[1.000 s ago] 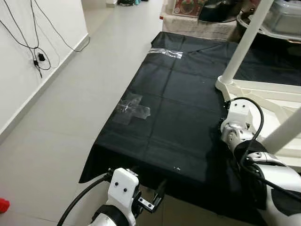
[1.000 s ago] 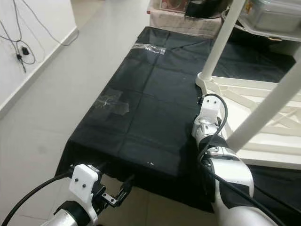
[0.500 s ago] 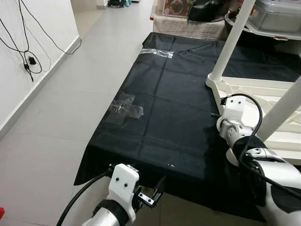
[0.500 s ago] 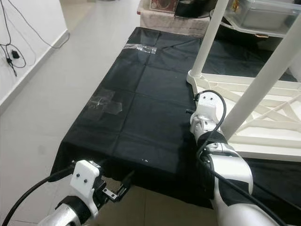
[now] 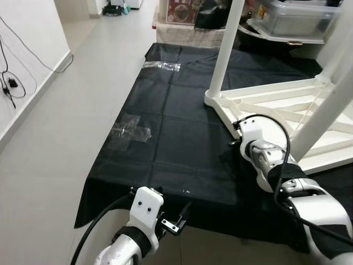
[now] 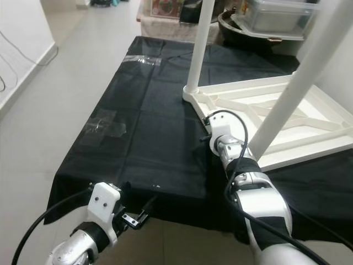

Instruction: Building children table

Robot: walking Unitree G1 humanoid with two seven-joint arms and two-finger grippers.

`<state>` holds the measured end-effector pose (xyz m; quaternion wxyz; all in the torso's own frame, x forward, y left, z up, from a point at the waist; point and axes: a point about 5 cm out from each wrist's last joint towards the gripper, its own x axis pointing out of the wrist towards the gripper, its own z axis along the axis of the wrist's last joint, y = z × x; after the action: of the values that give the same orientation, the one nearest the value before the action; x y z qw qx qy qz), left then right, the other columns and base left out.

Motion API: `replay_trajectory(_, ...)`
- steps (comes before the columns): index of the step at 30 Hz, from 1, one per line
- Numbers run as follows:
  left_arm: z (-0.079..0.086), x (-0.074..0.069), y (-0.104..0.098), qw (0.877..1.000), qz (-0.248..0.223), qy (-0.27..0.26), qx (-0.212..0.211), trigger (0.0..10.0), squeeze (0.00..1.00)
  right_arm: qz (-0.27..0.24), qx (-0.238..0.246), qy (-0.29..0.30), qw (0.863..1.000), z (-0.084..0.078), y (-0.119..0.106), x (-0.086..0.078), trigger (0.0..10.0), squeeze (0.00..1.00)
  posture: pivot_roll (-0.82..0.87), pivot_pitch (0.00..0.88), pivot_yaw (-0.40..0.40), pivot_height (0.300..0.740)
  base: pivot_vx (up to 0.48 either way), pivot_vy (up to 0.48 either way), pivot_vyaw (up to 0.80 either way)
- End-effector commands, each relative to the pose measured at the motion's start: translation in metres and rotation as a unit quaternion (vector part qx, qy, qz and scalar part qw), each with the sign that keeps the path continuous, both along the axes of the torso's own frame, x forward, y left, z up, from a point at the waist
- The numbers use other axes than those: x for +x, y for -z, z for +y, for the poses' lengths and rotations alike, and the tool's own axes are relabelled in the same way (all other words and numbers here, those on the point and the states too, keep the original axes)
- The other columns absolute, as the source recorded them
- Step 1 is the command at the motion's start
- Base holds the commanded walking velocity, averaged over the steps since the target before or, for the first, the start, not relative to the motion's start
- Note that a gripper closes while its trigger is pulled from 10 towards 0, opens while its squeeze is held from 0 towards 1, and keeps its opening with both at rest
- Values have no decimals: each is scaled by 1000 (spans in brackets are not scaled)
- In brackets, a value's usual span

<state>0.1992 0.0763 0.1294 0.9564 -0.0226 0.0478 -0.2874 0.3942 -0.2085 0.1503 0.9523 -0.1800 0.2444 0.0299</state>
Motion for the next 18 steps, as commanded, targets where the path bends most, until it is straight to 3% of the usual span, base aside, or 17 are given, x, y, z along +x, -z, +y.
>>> replay_trajectory(1,1,0,5,1000,10,0,-3,10000,0,118,72,-202,970,23,27,-17,0,0,106,77,-54,740,0,0,0)
replay_trajectory(3,2,1,5,1000,9,0,-2,10000,0,127,54,-225,965,16,28,-21,0,0,103,72,-54,740,0,0,0)
replay_trajectory(7,2,5,8,1000,7,0,0,10000,0,150,61,-312,936,5,25,-36,0,0,95,55,-54,740,0,0,0)
replay_trajectory(15,3,7,11,1000,4,3,1,10000,0,191,77,-317,926,-3,41,-62,0,0,100,46,-52,740,0,0,0)
replay_trajectory(18,3,6,11,1000,3,4,2,10000,0,209,89,-345,911,-6,43,-74,0,0,103,44,-49,740,0,0,0)
